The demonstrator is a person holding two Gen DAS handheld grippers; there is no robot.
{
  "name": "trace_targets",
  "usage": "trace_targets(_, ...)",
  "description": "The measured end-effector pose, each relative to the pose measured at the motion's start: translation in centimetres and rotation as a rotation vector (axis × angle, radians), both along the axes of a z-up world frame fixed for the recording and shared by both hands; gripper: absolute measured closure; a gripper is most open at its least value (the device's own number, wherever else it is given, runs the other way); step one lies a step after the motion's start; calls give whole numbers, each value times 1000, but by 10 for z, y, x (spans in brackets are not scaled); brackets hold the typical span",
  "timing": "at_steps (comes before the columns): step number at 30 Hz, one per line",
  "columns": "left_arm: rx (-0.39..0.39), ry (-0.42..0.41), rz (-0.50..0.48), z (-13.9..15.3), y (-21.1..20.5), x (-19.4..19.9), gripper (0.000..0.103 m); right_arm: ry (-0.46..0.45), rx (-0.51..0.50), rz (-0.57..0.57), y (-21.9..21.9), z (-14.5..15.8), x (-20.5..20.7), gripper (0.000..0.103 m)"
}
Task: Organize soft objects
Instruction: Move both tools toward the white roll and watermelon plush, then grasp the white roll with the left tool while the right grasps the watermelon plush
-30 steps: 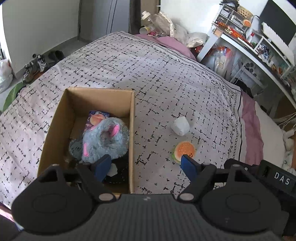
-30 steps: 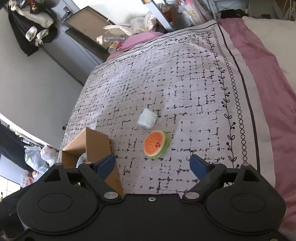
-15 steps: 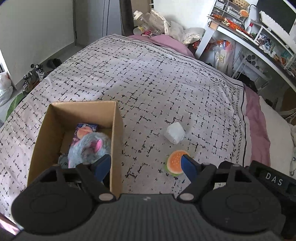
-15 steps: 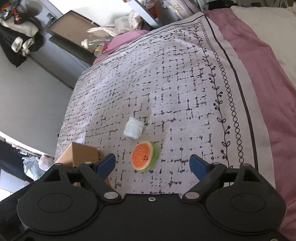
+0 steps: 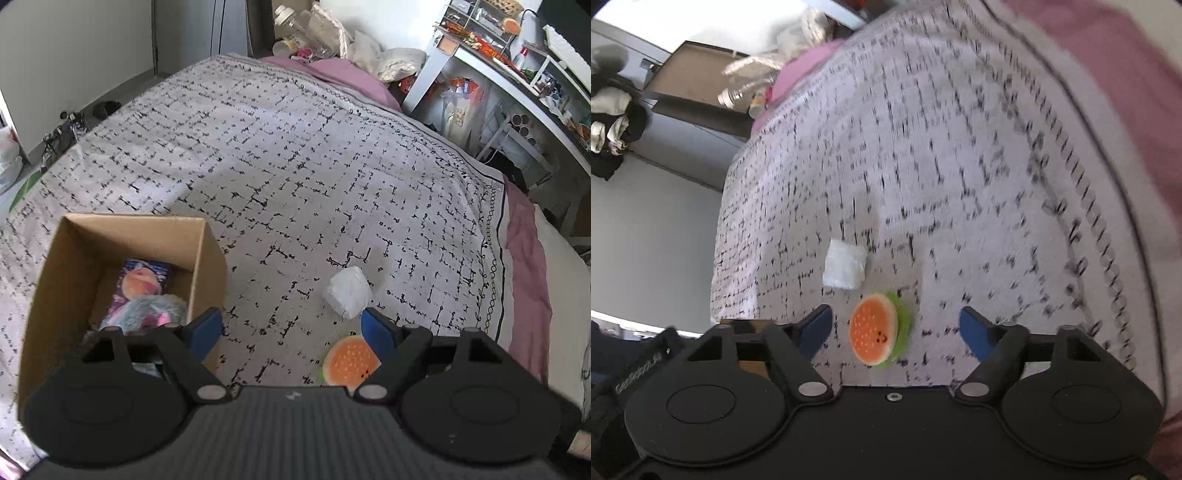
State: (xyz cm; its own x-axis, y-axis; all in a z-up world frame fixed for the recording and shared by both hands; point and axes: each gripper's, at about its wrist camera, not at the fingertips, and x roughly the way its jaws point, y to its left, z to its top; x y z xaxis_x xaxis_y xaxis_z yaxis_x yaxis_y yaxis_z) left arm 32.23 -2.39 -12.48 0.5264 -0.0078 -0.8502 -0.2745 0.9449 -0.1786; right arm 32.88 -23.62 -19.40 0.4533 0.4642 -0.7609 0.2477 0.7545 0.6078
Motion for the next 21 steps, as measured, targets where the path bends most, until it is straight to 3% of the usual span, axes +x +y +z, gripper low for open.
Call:
trace_targets(14, -46, 44, -22, -42, -11, 49, 22, 94, 39, 43, 20, -39, 29, 38)
trace_targets(18, -62, 51, -35, -53, -15, 62, 22, 78, 13, 75, 27, -42, 33, 39)
trace_targets(20, -63, 57, -43, -59, -18, 67, 22, 56, -20, 96, 32, -41, 35, 54)
trace_targets(21, -65, 60, -45, -62, -18, 69, 22, 48, -41, 108, 34, -41, 36, 72)
